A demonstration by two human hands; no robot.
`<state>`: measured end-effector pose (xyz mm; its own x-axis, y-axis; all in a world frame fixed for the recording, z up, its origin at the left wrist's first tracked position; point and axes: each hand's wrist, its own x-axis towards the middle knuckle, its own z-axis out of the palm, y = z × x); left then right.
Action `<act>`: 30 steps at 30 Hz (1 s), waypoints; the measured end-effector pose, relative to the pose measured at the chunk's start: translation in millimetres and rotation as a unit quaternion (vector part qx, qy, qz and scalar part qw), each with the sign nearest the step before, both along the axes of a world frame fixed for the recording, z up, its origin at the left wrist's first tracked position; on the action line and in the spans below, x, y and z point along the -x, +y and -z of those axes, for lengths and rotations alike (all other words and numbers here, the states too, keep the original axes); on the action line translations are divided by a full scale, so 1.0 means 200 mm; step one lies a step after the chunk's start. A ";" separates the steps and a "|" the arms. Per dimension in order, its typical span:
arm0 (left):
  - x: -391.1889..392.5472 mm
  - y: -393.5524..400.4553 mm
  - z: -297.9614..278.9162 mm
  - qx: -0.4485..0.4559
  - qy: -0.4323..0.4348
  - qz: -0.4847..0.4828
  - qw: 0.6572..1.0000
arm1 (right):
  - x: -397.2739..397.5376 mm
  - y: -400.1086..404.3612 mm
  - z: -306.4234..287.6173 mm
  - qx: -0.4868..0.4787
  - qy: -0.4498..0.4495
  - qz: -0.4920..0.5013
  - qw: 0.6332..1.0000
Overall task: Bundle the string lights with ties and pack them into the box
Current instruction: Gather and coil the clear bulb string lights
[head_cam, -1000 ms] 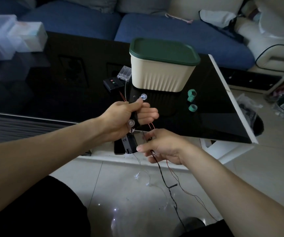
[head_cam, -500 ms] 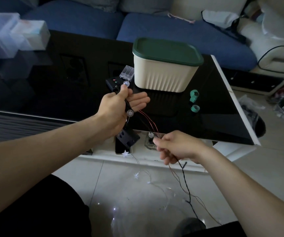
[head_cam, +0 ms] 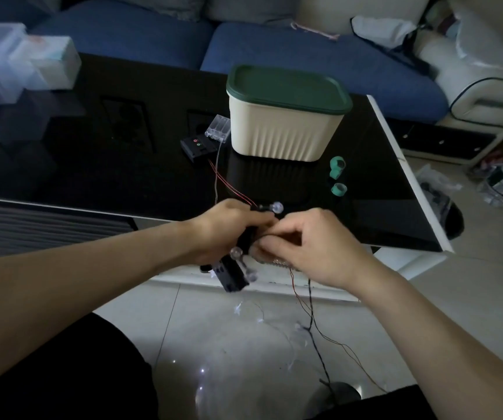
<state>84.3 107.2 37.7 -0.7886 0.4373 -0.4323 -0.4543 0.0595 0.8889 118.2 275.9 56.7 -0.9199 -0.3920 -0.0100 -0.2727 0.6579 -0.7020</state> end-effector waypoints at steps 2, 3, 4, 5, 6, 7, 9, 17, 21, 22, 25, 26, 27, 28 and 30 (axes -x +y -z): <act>-0.02 0.01 0.01 -0.019 -0.034 0.084 0.996 | 0.02 0.04 0.01 0.025 0.022 0.051 0.998; -0.02 0.02 0.01 -0.023 -0.048 0.106 0.993 | 0.03 0.06 0.01 0.034 0.022 0.069 0.997; -0.02 0.03 0.02 -0.025 -0.054 0.120 0.991 | 0.04 0.07 0.01 0.042 0.018 0.085 0.995; -0.01 0.03 0.02 -0.028 -0.057 0.133 0.989 | 0.04 0.08 0.02 0.051 0.013 0.097 0.994; 0.00 0.03 0.03 -0.032 -0.057 0.147 0.987 | 0.05 0.09 0.02 0.059 0.006 0.106 0.993; 0.00 0.03 0.04 -0.034 -0.056 0.162 0.985 | 0.06 0.11 0.02 0.065 0.000 0.113 0.991; 0.02 0.02 0.05 -0.042 -0.064 0.199 0.977 | 0.07 0.12 0.02 0.070 -0.015 0.117 0.991; -0.01 0.00 0.03 -0.030 -0.062 0.278 0.958 | 0.11 0.15 0.03 0.203 -0.149 0.089 0.964; -0.01 -0.02 0.01 -0.070 -0.087 0.257 0.960 | 0.12 0.17 0.03 0.226 -0.189 0.066 0.953; 0.00 -0.03 0.01 -0.087 -0.103 0.244 0.960 | 0.12 0.18 0.03 0.229 -0.204 0.056 0.950; 0.01 -0.04 -0.02 -0.126 -0.139 0.186 0.964 | 0.12 0.19 0.03 0.200 -0.219 0.043 0.954; 0.01 -0.04 -0.04 -0.135 -0.139 0.166 0.967 | 0.12 0.19 0.03 0.179 -0.219 0.044 0.958; 0.01 -0.04 -0.04 -0.145 -0.136 0.145 0.969 | 0.11 0.18 0.03 0.153 -0.221 0.042 0.962; 0.01 -0.04 -0.05 -0.154 -0.129 0.122 0.972 | 0.11 0.17 0.05 0.128 -0.229 0.039 0.964; 0.03 -0.05 -0.06 -0.166 -0.109 0.068 0.978 | 0.10 0.15 0.06 0.104 -0.261 0.038 0.959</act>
